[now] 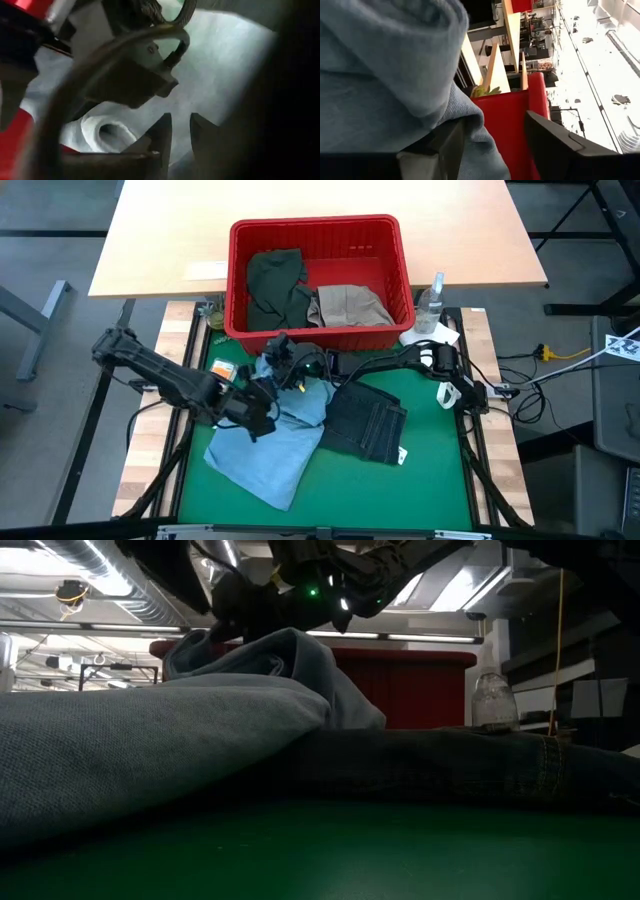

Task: Fold laundry
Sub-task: Fold the light blue jeans

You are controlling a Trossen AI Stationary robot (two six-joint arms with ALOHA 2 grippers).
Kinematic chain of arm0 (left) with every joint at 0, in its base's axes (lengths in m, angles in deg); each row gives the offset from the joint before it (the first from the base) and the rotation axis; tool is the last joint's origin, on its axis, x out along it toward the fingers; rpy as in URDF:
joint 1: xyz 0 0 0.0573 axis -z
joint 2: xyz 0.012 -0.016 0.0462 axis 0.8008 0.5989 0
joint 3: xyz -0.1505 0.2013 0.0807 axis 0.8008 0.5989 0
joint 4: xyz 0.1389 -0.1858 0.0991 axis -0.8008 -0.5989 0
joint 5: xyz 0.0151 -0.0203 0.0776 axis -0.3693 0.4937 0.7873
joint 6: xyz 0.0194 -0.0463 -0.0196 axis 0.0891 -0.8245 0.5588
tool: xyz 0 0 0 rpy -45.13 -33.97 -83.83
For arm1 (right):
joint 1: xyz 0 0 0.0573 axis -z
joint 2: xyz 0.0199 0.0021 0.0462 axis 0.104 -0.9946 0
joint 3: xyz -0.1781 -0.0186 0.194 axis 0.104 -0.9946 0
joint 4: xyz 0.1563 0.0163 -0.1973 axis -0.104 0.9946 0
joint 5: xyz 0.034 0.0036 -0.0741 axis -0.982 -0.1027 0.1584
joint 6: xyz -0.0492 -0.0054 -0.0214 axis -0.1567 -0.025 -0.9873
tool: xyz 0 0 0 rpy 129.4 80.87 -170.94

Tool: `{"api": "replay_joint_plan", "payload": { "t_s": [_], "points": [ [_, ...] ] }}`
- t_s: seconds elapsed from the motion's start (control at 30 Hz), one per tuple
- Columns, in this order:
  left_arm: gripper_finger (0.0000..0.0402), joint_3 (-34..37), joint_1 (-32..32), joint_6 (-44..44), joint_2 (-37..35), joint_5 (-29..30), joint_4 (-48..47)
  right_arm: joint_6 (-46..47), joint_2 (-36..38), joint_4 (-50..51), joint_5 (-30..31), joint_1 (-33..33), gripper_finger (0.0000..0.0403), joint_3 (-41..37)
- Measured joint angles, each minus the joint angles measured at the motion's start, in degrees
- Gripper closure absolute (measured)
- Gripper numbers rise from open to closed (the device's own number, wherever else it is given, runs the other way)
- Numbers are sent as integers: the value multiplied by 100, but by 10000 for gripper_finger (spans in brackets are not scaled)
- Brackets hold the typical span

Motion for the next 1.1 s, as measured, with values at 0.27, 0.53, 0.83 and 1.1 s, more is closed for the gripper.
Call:
{"api": "replay_joint_plan", "payload": {
  "t_s": [0.27, 0.53, 0.83, 1.1],
  "points": [
    [335, 0, -311, -89, 701, 409, -477, -51, 0, 62, 28, 0, 201, -4],
    [335, 8, -479, -957, 952, 406, -1884, -71, 25, 25, 645, -66, 200, -4],
    [335, 8, -283, -960, 919, 327, -2329, -309, 573, 1193, 1630, -584, 201, 4],
    [335, 8, -25, -956, 920, 253, -2171, 538, 917, 3203, 2720, -1288, 201, 4]
  ]
}}
